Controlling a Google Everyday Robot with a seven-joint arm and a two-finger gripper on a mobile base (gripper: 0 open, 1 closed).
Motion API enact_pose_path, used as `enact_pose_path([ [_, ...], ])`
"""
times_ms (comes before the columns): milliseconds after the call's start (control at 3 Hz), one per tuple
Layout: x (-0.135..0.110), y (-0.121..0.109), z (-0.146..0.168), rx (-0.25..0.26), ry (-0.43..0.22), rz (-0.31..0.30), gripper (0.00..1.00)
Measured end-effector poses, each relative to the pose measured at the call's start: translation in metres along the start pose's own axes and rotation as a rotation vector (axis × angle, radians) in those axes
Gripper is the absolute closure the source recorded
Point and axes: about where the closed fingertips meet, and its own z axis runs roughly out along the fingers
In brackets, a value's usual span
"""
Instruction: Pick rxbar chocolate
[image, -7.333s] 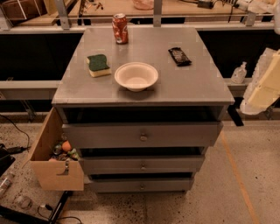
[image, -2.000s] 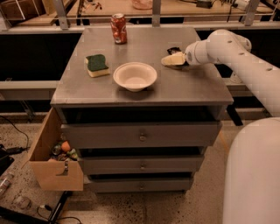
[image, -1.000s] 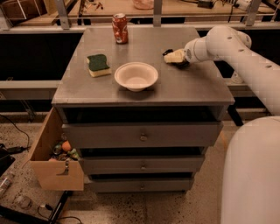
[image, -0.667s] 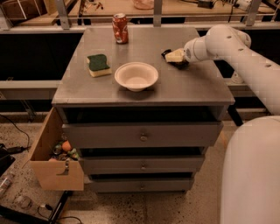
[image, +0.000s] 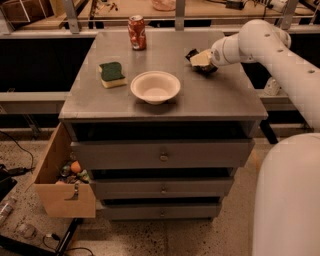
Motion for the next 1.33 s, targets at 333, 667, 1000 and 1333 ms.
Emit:
enact_pose_path([
  [333, -0.052, 0.005, -0.031, -0.039, -0.068, -0.071, 1.0],
  [667, -0.096, 0.003, -0.071, -0.071, -0.145, -0.123, 1.0],
  [1000, -0.124, 0.0, -0.111, -0.083, -0.21, -0.163, 1.0],
  [1333, -0.148, 0.001, -0.149, -0.086, -0.262, -0.204, 1.0],
])
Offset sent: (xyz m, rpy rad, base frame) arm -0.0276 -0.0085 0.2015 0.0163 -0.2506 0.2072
